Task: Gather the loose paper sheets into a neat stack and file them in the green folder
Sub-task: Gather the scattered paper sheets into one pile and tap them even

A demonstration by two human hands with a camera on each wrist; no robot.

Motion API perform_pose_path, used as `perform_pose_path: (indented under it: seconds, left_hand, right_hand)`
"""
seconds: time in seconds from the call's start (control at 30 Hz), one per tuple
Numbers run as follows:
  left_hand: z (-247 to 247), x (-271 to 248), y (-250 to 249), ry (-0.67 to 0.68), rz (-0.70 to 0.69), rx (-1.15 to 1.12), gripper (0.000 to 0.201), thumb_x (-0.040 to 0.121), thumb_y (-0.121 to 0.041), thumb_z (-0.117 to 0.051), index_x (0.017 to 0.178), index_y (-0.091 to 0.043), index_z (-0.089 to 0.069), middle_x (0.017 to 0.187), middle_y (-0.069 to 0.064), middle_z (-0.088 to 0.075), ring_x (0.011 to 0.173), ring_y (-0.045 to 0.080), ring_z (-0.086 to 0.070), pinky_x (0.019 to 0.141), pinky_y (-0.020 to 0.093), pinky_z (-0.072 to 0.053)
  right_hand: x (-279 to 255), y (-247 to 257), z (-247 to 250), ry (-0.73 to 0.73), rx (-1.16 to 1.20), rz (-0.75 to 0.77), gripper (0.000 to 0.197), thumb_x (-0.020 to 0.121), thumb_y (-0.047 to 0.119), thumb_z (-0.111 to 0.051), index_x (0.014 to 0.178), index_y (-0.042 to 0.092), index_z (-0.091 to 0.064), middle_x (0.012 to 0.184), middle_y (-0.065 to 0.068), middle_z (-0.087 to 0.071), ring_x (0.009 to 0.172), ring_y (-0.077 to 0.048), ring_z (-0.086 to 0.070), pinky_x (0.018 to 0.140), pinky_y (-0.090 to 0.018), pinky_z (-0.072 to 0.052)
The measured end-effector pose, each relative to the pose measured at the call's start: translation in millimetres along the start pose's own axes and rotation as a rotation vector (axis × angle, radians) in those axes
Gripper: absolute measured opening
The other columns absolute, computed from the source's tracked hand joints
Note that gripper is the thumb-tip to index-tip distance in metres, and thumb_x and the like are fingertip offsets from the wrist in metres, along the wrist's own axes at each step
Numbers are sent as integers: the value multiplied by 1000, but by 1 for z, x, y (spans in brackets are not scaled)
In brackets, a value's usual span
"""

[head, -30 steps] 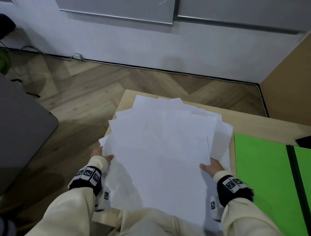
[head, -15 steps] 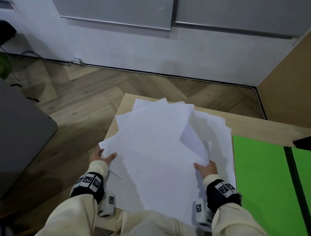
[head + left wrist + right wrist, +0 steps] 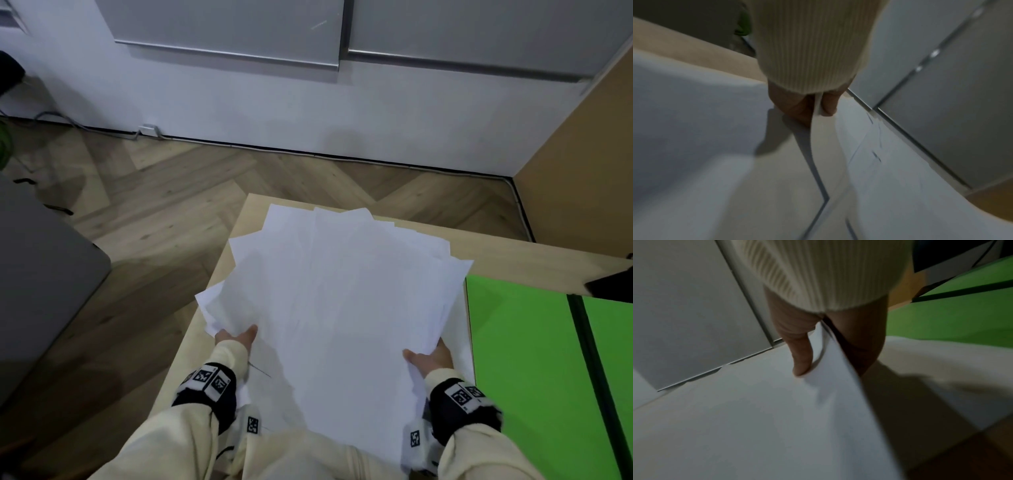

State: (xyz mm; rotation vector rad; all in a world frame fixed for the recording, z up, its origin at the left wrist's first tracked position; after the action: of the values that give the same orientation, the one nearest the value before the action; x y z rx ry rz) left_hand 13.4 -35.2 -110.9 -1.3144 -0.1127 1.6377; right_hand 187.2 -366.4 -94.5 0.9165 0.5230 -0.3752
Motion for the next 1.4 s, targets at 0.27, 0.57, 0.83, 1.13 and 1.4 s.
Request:
perform_pose_path:
  seconds: [0.27,0.57,0.83,1.13,1.4]
  left_hand:
    - [12,21,-28,87,-49,222,81,70,-30,-78,135,1,-41,135,20,-52,121,38,-53,101,46,-44]
    - [17,21,-19,66,-37,151,111,47,-50,-88,135,0,-44,131,15,-59,117,35,-59,105,43,-43]
    - [23,17,-26,5,22,155,74,85,-28,-66,142,4,-33,146,20,-41,135,33,-40,114,38,-29]
    - [19,12,-20,81,61,108,99,72,-20,-79,147,2,-19,143,23,-43,131,39,-43,111,46,-32]
    - [0,-8,-16,118,-7,382,97,65,-27,-84,142,0,-30,143,18,-45,132,33,-44,113,39,-34]
  right_hand:
    - [-5,10,-35,165,-57,2,41,80,2,-68,118,-7,-57,116,-18,-63,114,-32,-58,98,-33,-42]
    - [-14,27,-84,130,-172,173,17,90,6,-47,98,7,-62,96,-15,-65,103,-27,-58,83,-28,-44]
    - [26,15,10,-255,-369,18,64,78,19,-69,135,5,-43,139,-20,-41,126,-38,-45,99,-46,-42]
    - [41,0,22,-165,-329,-82,71,73,28,-72,133,5,-43,134,-17,-52,123,-36,-50,98,-40,-43]
    - [28,4,-2,-116,-153,-29,51,74,15,-75,118,-2,-54,121,-21,-61,109,-34,-60,92,-34,-46]
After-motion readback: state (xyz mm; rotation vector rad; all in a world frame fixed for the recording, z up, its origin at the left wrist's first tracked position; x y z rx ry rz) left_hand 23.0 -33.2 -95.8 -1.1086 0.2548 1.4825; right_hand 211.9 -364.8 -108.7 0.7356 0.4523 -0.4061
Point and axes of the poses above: each hand's wrist, its own x-axis towards the middle knuckle, its own z-axis out of the back of the hand, y = z × x, the point moved 3 cm from there along x, towards the middle knuckle
